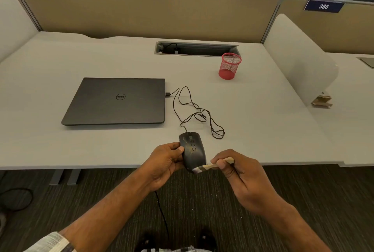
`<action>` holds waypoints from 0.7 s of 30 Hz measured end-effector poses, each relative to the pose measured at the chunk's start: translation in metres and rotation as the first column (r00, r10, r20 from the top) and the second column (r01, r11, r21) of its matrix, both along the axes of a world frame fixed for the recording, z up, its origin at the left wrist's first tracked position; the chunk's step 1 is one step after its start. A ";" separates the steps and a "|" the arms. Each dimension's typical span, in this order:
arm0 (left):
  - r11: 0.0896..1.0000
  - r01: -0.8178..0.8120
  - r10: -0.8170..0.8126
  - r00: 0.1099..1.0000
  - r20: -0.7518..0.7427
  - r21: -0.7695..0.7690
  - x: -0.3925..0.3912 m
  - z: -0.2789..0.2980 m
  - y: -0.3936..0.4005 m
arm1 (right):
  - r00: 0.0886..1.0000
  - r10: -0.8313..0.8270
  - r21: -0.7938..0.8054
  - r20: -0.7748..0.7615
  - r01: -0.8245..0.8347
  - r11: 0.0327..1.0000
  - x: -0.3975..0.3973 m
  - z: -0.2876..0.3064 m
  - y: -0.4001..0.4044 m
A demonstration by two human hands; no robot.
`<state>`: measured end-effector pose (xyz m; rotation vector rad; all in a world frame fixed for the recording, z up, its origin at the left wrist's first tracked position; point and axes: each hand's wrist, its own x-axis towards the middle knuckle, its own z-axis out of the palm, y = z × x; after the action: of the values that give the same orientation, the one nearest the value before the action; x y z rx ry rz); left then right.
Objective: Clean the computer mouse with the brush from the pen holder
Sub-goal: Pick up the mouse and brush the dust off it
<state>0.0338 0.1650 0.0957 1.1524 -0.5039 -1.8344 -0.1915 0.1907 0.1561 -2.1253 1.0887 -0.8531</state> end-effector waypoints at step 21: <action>0.999 0.050 -0.050 0.998 0.024 -0.008 -0.002 -0.003 0.007 | 1.000 -0.007 0.029 0.005 0.007 1.000 -0.004 0.006 -0.014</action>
<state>0.0318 0.1723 0.0927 1.1662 -0.5584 -1.8615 -0.1951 0.1769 0.1620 -2.0956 1.0995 -0.8411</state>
